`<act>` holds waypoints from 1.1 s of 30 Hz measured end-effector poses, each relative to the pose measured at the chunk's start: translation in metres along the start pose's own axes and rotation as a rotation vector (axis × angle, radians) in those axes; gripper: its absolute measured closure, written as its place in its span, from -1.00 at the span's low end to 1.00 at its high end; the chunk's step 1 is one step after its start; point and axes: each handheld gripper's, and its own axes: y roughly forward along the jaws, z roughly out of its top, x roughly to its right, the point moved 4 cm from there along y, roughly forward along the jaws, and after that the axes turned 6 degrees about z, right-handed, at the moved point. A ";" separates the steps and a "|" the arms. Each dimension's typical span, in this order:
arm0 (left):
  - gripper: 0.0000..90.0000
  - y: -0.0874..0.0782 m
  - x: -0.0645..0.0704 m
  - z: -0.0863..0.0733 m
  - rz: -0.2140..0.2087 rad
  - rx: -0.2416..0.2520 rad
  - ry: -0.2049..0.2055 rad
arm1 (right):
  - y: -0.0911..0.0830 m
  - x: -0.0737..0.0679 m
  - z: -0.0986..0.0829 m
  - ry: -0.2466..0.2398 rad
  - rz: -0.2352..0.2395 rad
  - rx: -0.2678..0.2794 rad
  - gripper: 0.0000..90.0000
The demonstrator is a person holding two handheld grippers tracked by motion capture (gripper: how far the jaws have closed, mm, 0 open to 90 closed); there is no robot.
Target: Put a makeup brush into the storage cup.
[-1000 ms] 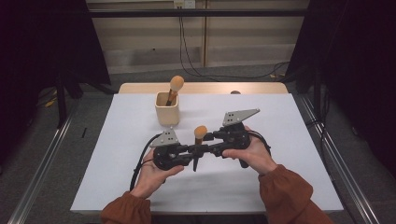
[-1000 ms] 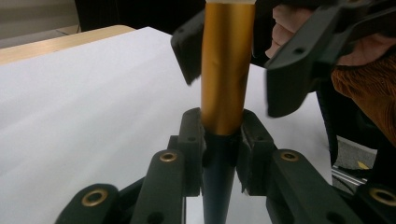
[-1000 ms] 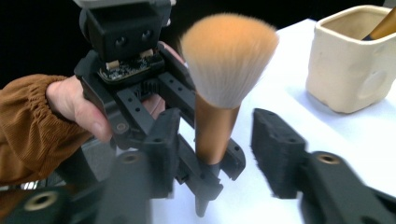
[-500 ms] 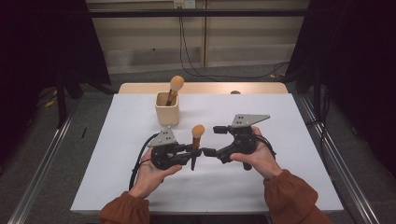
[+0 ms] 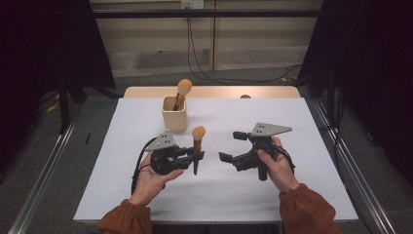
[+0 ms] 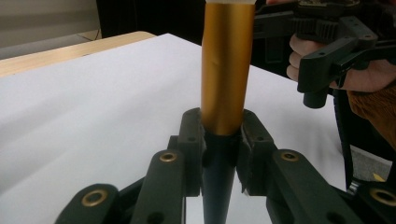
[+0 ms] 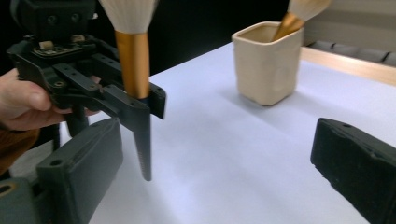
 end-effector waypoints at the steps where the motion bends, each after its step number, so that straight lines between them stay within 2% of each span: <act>1: 0.65 0.000 0.000 0.000 0.003 -0.002 -0.001 | -0.001 0.001 -0.001 -0.001 -0.010 -0.004 -0.96; 4: 0.65 -0.003 -0.003 0.002 0.005 0.010 -0.003 | -0.007 0.003 -0.006 0.000 -0.034 -0.012 -0.97; 10: 0.65 -0.010 -0.008 0.005 0.020 0.014 -0.010 | -0.017 0.005 -0.015 -0.010 -0.068 0.010 -0.98; 12: 0.65 -0.013 -0.011 0.005 0.025 0.015 -0.011 | -0.020 0.005 -0.017 -0.028 -0.106 0.016 -1.00; 14: 0.65 -0.015 -0.012 0.006 0.031 0.019 -0.013 | -0.024 0.005 -0.019 -0.011 -0.115 0.033 -0.99; 16: 0.65 -0.018 -0.014 0.008 0.029 0.026 -0.026 | -0.027 0.005 -0.021 -0.030 -0.142 0.036 -1.00; 18: 0.65 -0.021 -0.017 0.009 0.049 0.026 -0.019 | -0.030 0.006 -0.025 -0.037 -0.159 0.044 -0.99; 21: 0.65 -0.026 -0.021 0.012 0.056 0.032 -0.014 | -0.036 0.007 -0.030 -0.034 -0.171 0.047 -0.99; 25: 0.65 -0.033 -0.027 0.017 0.072 0.039 -0.011 | -0.046 0.010 -0.038 -0.041 -0.227 0.065 -0.99; 26: 0.65 -0.034 -0.028 0.018 0.079 0.045 -0.014 | -0.048 0.010 -0.040 -0.047 -0.232 0.065 -1.00; 28: 0.65 -0.038 -0.031 0.021 0.086 0.044 -0.006 | -0.053 0.011 -0.043 -0.078 -0.270 0.075 -1.00; 33: 0.65 -0.046 -0.036 0.027 0.108 0.052 0.005 | -0.067 0.011 -0.052 -0.088 -0.284 0.081 -1.00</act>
